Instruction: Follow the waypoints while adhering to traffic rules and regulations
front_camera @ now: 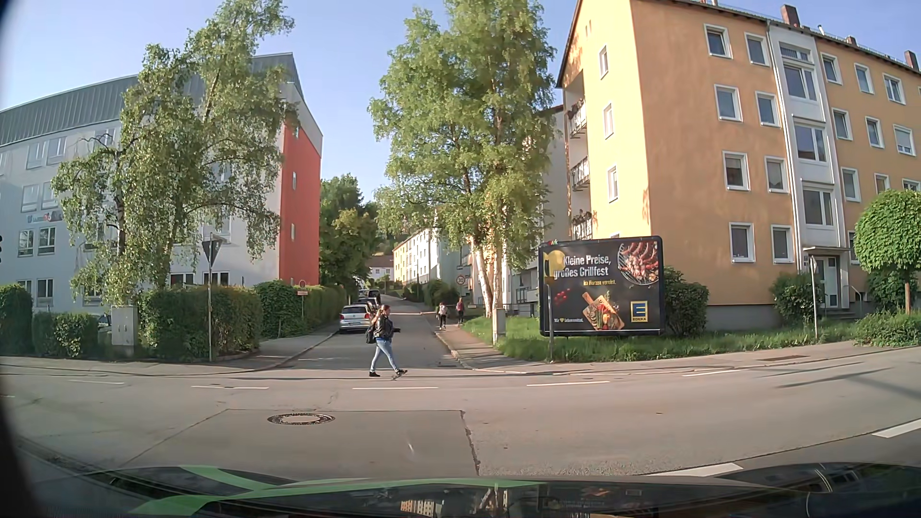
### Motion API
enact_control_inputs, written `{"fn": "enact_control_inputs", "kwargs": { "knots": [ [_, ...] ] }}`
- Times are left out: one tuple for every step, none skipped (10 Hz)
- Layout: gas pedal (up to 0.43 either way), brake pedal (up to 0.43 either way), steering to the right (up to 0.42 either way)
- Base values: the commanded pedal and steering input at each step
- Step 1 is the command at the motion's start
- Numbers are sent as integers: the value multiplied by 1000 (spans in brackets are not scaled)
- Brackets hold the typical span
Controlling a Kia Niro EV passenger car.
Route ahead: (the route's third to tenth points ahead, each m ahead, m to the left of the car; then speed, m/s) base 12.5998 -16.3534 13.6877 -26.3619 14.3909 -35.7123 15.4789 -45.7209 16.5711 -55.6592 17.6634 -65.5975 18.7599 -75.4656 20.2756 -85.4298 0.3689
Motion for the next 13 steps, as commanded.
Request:
{"fn": "enact_control_inputs", "kwargs": {
  "knots": [
    [0,24,176],
    [0,0,176],
    [0,0,176],
    [0,0,176],
    [0,0,176],
    [0,0,176],
    [0,0,178],
    [0,0,179],
    [0,0,181],
    [0,0,182],
    [0,0,186],
    [0,0,193],
    [0,0,201]
  ]
}}
